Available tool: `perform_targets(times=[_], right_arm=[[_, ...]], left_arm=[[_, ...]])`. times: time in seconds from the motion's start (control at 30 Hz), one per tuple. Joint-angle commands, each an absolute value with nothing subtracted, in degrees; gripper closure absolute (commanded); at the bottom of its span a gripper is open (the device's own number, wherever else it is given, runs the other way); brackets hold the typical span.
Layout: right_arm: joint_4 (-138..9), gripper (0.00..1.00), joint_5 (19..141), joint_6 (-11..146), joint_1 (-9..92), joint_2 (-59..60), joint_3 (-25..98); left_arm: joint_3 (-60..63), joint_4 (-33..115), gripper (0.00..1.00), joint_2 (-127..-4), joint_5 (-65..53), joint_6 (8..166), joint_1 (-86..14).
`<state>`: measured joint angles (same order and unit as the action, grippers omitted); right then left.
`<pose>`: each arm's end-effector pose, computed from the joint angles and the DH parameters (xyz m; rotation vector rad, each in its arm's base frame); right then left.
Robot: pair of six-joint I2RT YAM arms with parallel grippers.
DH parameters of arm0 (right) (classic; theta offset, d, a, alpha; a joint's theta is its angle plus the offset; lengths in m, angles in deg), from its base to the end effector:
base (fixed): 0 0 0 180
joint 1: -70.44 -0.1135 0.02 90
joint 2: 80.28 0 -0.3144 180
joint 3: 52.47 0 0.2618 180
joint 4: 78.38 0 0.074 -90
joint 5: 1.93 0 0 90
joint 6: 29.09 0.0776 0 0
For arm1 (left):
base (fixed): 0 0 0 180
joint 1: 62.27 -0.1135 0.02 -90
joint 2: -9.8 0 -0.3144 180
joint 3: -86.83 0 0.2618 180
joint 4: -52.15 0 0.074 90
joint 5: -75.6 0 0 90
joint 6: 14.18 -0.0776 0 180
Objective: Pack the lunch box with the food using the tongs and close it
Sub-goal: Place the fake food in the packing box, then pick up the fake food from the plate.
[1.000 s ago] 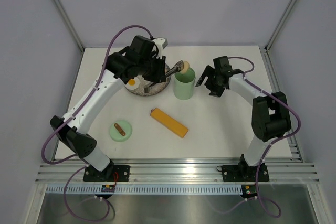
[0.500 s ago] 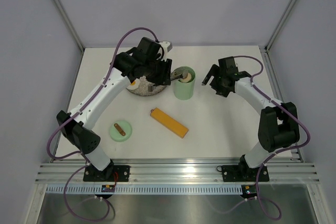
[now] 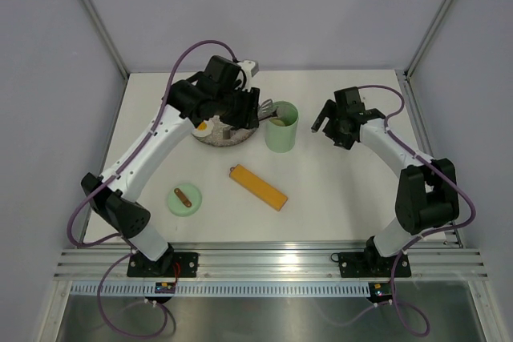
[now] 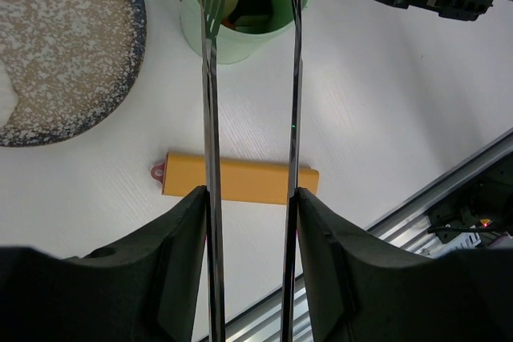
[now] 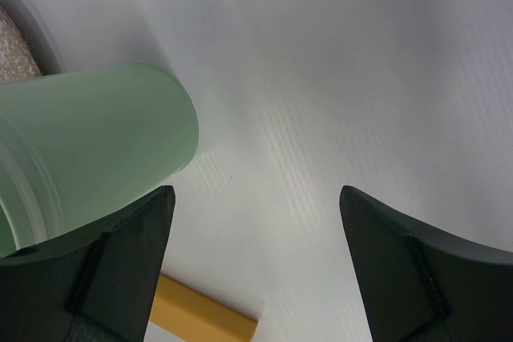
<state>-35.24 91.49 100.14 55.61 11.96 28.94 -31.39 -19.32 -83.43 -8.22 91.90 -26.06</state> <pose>0.3671 0.0924 0.2560 0.5604 2.4756 0.3076 0.3009 -0.2307 0.4284 0.4800 2.4023 -0.5495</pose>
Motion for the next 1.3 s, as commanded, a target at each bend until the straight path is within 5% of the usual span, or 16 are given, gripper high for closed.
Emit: perform_targets(times=[0.0, 0.57, 1.27], right_arm=[[-34.3, 0.08, 94.9, 98.9, 56.0, 7.7, 28.8], [-30.9, 0.07, 98.4, 97.2, 56.0, -3.2, 23.4], [-30.5, 0.07, 97.3, 96.9, 56.0, -2.9, 23.4]], left_arm=[[-31.8, -17.3, 0.51, -77.9, -10.1, 91.4, -29.6], [-12.4, -14.8, 0.47, -76.1, -29.9, 94.6, -45.0], [-4.0, -3.5, 0.47, -77.5, -16.3, 100.3, -51.5]])
